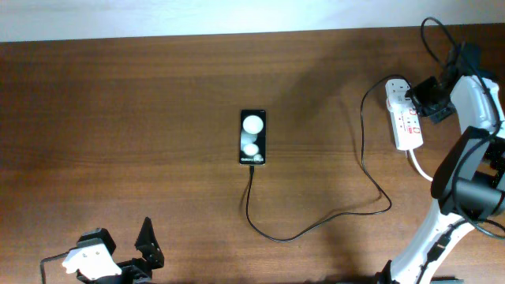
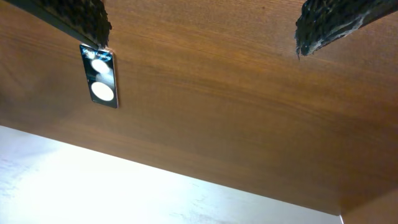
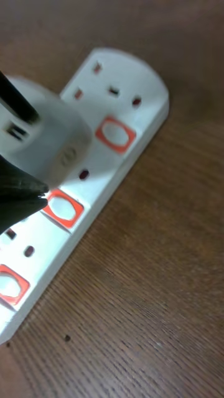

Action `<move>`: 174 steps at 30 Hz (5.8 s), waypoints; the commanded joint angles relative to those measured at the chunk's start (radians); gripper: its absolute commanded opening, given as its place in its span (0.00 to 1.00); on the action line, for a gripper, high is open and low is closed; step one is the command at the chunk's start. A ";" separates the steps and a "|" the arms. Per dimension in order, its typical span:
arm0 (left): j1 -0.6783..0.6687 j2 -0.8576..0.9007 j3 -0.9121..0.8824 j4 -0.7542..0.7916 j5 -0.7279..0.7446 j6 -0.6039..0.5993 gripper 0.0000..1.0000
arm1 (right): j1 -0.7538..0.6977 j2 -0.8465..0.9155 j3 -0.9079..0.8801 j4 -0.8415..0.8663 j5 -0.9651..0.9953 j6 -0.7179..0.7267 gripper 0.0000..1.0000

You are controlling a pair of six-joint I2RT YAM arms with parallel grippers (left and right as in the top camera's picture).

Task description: Plug charger to phone and switch on socket

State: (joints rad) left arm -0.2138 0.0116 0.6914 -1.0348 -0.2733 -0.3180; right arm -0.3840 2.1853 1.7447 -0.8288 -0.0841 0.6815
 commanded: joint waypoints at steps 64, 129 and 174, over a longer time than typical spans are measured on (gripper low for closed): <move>0.003 -0.005 -0.002 0.001 0.004 -0.006 0.99 | 0.664 -1.133 0.017 -0.453 0.228 -0.375 0.99; 0.003 -0.005 -0.003 0.001 0.004 -0.006 0.99 | 0.663 -1.792 -1.028 -0.062 0.241 -0.387 0.99; 0.003 -0.005 -0.003 0.001 0.004 -0.006 0.99 | 0.362 -2.182 -1.739 0.751 0.110 -0.573 0.99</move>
State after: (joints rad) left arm -0.2138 0.0109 0.6907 -1.0351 -0.2733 -0.3180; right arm -0.0135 0.0139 0.0158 -0.0807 0.0101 0.1116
